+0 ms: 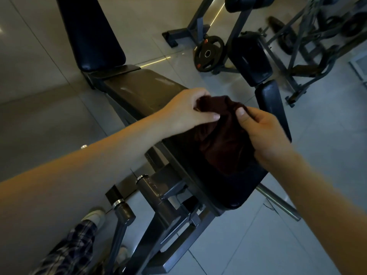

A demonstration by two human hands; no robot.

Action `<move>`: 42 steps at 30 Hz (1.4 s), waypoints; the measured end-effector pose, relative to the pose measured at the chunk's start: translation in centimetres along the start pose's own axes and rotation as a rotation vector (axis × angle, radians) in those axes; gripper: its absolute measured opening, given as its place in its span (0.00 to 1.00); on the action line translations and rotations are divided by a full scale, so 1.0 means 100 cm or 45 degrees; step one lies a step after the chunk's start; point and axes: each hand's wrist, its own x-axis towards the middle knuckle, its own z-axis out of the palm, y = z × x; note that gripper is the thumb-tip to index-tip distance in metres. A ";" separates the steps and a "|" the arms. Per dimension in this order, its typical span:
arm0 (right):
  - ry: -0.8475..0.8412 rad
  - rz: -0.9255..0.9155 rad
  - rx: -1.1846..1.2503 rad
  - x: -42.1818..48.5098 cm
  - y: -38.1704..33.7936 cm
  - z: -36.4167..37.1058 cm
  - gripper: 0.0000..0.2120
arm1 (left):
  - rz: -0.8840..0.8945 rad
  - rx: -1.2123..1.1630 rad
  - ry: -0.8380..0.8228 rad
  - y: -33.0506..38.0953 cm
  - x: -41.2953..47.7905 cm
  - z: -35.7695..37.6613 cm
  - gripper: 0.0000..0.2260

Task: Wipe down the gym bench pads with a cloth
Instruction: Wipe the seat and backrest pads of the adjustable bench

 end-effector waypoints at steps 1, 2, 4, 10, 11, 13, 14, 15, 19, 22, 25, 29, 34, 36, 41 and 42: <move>-0.062 0.061 0.119 -0.001 -0.006 -0.005 0.08 | -0.021 -0.056 -0.017 0.006 0.003 -0.003 0.14; -0.136 0.116 0.195 -0.001 -0.012 -0.011 0.12 | -0.033 -0.074 -0.034 0.010 0.008 -0.005 0.14; -0.249 0.143 0.199 0.000 -0.025 -0.023 0.15 | -0.030 -0.059 -0.073 0.017 0.015 -0.008 0.12; 0.024 -0.278 -0.410 0.001 -0.032 -0.040 0.14 | 0.183 0.080 -0.107 0.023 0.029 -0.015 0.09; 0.031 -0.354 -0.574 0.000 -0.026 -0.039 0.16 | 0.241 0.188 -0.089 0.019 0.026 -0.015 0.09; -0.010 -0.454 -0.911 -0.004 -0.004 -0.035 0.20 | 0.349 0.372 -0.077 0.003 0.019 -0.009 0.09; -0.068 -0.473 -1.047 -0.006 0.009 -0.032 0.21 | 0.361 0.444 -0.120 -0.009 0.014 -0.005 0.10; -0.165 -0.476 -1.149 -0.010 0.023 -0.028 0.20 | 0.336 0.510 -0.205 -0.022 0.007 -0.002 0.11; -0.532 -0.289 -1.373 -0.026 0.052 -0.019 0.17 | 0.232 0.609 -0.508 -0.055 -0.015 0.003 0.16; -0.495 -0.082 -1.119 -0.024 0.041 -0.013 0.21 | 0.135 0.848 -0.408 -0.059 -0.015 -0.015 0.35; -0.208 -0.082 -1.205 -0.012 0.038 0.003 0.36 | -0.192 1.282 -0.544 -0.068 -0.003 -0.040 0.51; -0.279 0.167 -1.582 0.004 0.060 0.047 0.45 | -0.351 1.374 -0.719 -0.089 -0.002 -0.037 0.58; -0.178 0.160 -1.666 0.016 0.080 0.061 0.41 | -0.337 1.288 -0.648 -0.097 -0.004 -0.033 0.59; -0.175 0.154 -1.645 0.028 0.080 0.061 0.39 | -0.347 1.261 -0.663 -0.096 -0.002 -0.036 0.58; -0.157 0.173 -1.573 0.075 0.075 0.066 0.32 | -0.367 1.232 -0.663 -0.097 -0.002 -0.034 0.57; -0.159 0.186 -1.562 0.081 0.074 0.067 0.31 | -0.371 1.219 -0.655 -0.097 -0.002 -0.034 0.57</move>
